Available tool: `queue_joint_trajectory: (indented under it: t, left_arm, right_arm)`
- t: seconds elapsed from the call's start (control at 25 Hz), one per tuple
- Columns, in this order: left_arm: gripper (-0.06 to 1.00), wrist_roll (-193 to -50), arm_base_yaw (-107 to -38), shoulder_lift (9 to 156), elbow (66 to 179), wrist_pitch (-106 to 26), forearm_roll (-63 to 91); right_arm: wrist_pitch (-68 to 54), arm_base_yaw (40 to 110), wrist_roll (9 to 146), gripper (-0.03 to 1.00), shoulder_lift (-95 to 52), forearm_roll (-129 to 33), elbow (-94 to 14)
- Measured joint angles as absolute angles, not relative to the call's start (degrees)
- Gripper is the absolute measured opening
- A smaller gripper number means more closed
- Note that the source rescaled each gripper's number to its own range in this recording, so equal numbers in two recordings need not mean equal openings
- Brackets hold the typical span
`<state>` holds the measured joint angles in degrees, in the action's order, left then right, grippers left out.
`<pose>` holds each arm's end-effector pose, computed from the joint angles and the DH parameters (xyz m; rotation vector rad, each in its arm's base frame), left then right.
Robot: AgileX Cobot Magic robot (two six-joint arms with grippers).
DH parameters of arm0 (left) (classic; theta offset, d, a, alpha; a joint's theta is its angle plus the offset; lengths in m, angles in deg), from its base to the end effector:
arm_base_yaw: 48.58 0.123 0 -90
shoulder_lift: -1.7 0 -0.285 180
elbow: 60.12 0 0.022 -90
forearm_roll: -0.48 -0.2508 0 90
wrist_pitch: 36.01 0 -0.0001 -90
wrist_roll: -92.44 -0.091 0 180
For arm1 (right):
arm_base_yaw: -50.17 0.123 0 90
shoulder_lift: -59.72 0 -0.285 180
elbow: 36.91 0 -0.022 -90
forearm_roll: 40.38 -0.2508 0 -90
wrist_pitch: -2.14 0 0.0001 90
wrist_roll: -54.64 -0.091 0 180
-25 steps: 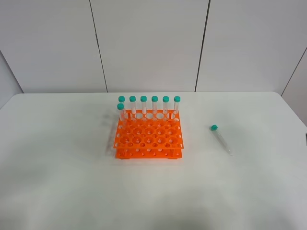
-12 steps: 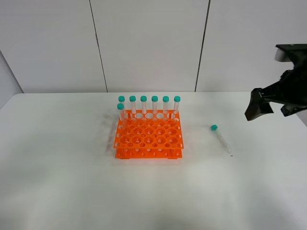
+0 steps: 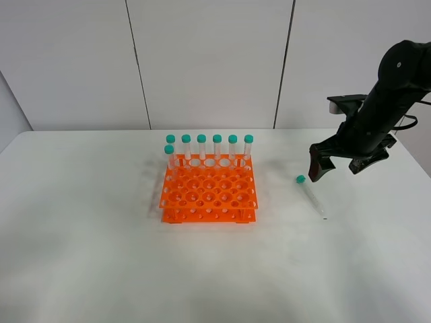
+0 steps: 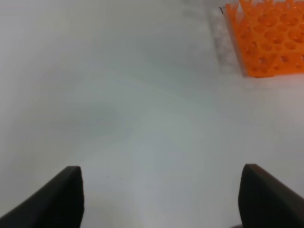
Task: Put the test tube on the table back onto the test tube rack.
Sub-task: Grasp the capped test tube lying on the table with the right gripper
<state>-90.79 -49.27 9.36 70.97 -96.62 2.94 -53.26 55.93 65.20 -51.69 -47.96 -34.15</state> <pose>-0.0044 -0.0034 0.2759 0.0717 2.0432 -0.0237 0.3557 0.0458 0.2168 -0.3233 2.9332 0.1595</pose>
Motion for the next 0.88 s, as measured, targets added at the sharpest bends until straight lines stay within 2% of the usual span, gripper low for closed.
queue_joint_trajectory:
  t: [0.88]
  left_arm:
    - [1.0, -90.79, -49.27, 9.36, 70.97, -96.62, 2.94]
  right_arm:
    - [-45.1, 55.66, 63.65, 1.0, -70.02, -47.12, -38.16]
